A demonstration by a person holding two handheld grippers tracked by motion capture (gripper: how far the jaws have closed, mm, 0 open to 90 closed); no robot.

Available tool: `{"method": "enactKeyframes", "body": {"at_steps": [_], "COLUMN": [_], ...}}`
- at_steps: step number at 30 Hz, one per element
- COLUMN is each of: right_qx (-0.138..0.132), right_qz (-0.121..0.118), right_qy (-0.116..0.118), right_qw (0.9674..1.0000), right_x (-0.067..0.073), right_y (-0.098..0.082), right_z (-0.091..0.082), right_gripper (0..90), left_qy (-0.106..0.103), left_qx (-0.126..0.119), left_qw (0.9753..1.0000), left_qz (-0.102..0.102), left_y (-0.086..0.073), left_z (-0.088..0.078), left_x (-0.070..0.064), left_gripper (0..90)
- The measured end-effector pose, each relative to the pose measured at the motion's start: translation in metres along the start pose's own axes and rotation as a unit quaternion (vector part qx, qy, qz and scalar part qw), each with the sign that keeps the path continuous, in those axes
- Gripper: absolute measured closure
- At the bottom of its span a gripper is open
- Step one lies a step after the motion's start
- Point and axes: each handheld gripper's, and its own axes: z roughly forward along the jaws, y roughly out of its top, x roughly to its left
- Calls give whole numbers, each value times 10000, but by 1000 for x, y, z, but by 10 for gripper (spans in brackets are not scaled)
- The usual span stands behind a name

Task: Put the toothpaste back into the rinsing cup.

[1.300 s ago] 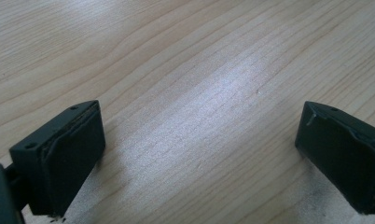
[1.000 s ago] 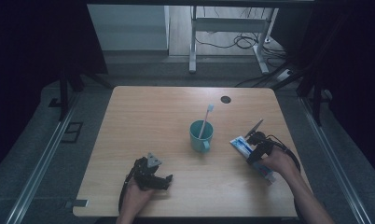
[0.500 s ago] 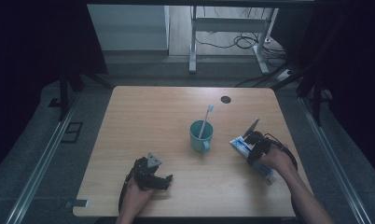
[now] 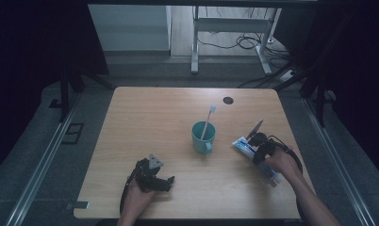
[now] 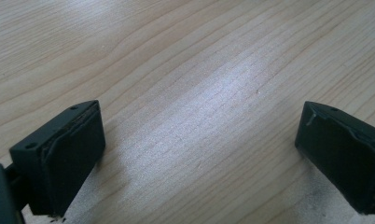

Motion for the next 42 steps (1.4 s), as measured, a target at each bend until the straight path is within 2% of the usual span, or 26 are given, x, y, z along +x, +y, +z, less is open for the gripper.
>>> {"method": "enactKeyframes", "body": {"at_steps": [4,9,14,17,27,36,42], "right_qx": [-162,-396,-693,-792,-1122,-1531,-1822], "right_qz": [43,13,36,17,36,55,71], "right_qy": [117,121,187,140,240,310,385], "right_qw": [9998,9991,9974,9968,9934,9877,9825], "right_x": [-1,-2,-2,0,0,2,3], "right_y": [-5,-10,-15,-17,-24,-31,-34], "right_z": [-2,-7,-15,-16,-23,-31,-34], "right_gripper": [712,714,715,715,716,716,717], "left_qy": [-2,-2,0,-2,-2,0,-1], "left_qx": [0,1,-1,0,1,1,-3], "left_qw": [10000,10000,10000,10000,10000,10000,10000], "left_qz": [-2,-1,-1,-3,6,2,-2], "left_y": [0,0,0,0,0,0,0], "left_z": [0,0,0,0,0,0,0], "left_x": [0,0,0,0,0,0,0], "left_gripper": [16,16,16,16,16,16,18]}}
